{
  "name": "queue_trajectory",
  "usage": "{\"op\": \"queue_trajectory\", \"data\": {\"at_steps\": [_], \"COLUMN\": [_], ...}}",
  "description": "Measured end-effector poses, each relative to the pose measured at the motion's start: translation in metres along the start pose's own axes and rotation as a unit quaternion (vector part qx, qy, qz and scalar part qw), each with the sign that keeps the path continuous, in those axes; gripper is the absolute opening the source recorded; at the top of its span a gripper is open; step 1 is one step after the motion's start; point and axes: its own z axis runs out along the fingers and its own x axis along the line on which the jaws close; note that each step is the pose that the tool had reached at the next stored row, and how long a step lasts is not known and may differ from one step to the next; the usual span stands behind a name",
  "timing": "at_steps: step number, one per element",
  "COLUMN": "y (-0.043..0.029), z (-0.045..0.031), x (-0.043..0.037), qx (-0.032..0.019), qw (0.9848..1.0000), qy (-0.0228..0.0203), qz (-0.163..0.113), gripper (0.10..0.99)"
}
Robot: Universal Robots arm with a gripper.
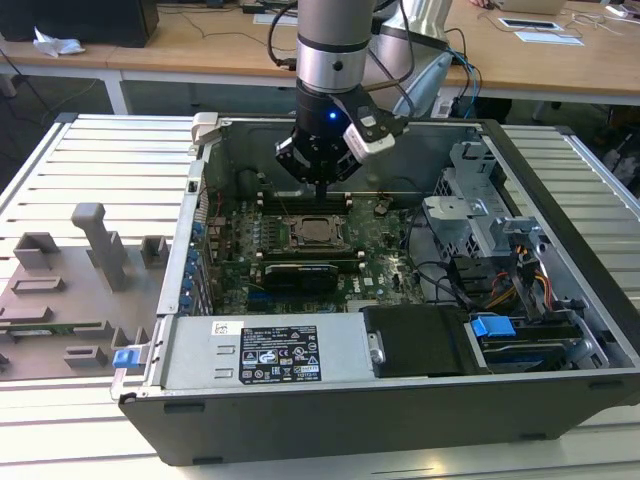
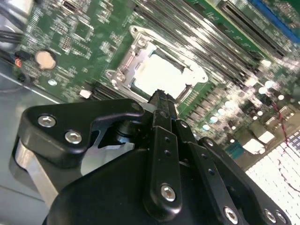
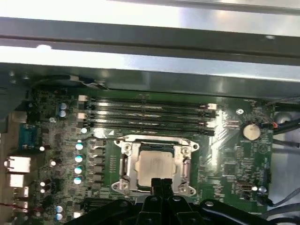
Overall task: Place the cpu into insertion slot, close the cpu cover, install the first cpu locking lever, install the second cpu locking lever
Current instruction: 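Install the first cpu locking lever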
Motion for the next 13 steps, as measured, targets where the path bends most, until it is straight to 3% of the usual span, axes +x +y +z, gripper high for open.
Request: {"op": "queue_trajectory", "data": {"at_steps": [4, 8, 13], "y": [0.0040, 0.0080, 0.0129], "z": [0.0015, 0.0037, 0.0062], "x": [0.0324, 0.0529, 0.0642], "qx": [-0.0001, 0.0000, 0.0000], "qw": [1.0000, 1.0000, 1.0000], "qy": [-0.0006, -0.0007, -0.0007], "qz": [0.000, 0.000, 0.000], "gripper": [0.106, 0.106, 0.106]}}
